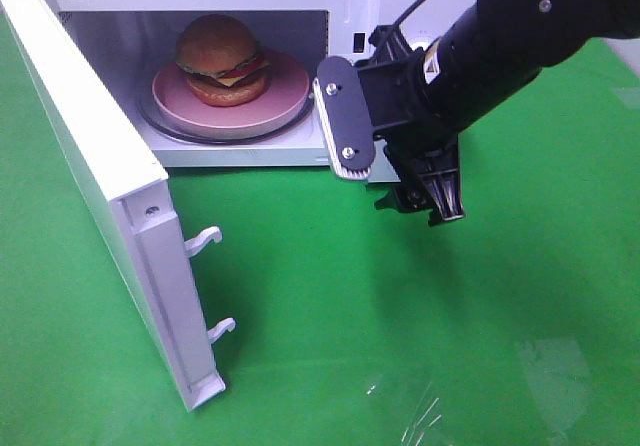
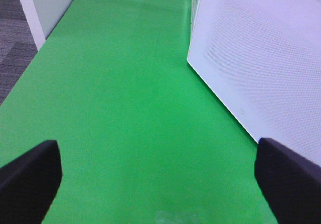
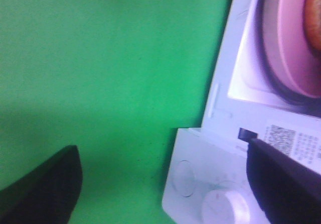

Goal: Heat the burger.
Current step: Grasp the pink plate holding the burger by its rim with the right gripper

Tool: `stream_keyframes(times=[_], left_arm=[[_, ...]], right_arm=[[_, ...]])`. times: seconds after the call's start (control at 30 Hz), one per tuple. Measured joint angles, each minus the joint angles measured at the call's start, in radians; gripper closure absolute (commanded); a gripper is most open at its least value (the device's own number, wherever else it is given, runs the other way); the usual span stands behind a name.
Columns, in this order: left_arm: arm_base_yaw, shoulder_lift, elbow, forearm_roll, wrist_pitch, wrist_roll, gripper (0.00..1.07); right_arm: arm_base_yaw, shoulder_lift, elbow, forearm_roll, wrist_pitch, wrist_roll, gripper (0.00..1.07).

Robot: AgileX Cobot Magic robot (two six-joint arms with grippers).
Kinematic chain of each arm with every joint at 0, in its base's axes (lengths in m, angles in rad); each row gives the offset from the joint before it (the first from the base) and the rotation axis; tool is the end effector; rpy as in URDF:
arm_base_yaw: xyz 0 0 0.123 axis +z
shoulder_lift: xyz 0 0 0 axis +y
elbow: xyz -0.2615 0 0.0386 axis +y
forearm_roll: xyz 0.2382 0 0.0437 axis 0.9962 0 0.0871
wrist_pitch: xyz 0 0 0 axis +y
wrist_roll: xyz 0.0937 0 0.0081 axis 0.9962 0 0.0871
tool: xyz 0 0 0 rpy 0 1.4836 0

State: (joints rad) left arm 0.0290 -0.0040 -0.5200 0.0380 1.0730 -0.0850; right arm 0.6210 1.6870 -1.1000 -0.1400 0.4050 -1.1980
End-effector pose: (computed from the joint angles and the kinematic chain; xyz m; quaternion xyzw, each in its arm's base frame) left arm 0.0068 0.0033 0.2756 -0.0495 0.8486 0.0042 0.5267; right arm 0.2872 0.1991 0.2090 -0.7758 0.5381 -0.1379 0.2992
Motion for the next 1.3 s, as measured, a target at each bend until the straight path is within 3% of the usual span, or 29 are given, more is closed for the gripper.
stream_keyframes(times=[0.4,1.3], left_arm=[[0.0,0.0,0.0,0.0,0.0,0.0,0.1],[0.0,0.0,0.0,0.0,0.0,0.0,0.1]], right_arm=[[0.034,0.151,-0.173,-0.082,-0.055,0.129,0.22],[0.045,0.462,-0.476,-0.09,-0.11,0.178,0.24]])
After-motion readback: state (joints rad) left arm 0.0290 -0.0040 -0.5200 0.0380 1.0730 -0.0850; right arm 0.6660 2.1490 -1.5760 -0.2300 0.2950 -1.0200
